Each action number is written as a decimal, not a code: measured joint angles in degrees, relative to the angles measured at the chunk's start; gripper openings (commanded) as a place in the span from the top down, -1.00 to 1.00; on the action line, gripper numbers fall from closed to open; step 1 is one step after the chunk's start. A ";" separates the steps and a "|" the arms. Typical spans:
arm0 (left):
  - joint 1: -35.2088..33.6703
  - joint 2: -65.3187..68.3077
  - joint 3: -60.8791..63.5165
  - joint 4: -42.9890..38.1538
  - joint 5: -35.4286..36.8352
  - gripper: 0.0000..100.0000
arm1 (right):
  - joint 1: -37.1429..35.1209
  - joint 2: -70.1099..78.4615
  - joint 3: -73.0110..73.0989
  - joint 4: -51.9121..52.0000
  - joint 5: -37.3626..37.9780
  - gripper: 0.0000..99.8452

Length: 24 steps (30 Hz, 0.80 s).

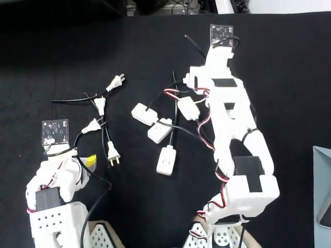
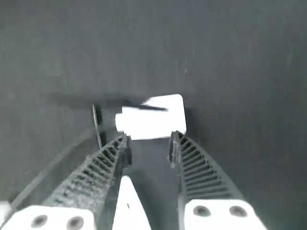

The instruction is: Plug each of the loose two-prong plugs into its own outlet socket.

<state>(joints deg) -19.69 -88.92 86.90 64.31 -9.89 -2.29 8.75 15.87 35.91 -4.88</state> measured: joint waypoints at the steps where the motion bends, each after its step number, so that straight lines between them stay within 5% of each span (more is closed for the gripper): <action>1: 0.00 0.00 0.00 0.00 0.00 0.39 | 0.00 -0.53 -0.09 2.20 0.00 0.73; 12: 0.00 0.00 0.00 0.00 0.00 0.39 | -2.37 -16.53 0.62 25.67 0.00 0.73; 24: 0.00 0.00 0.00 0.00 0.00 0.39 | -4.22 -0.35 8.09 8.18 5.54 0.73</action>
<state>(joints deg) -19.69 -88.92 86.90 64.31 -9.89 -6.51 8.40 23.96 44.09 0.66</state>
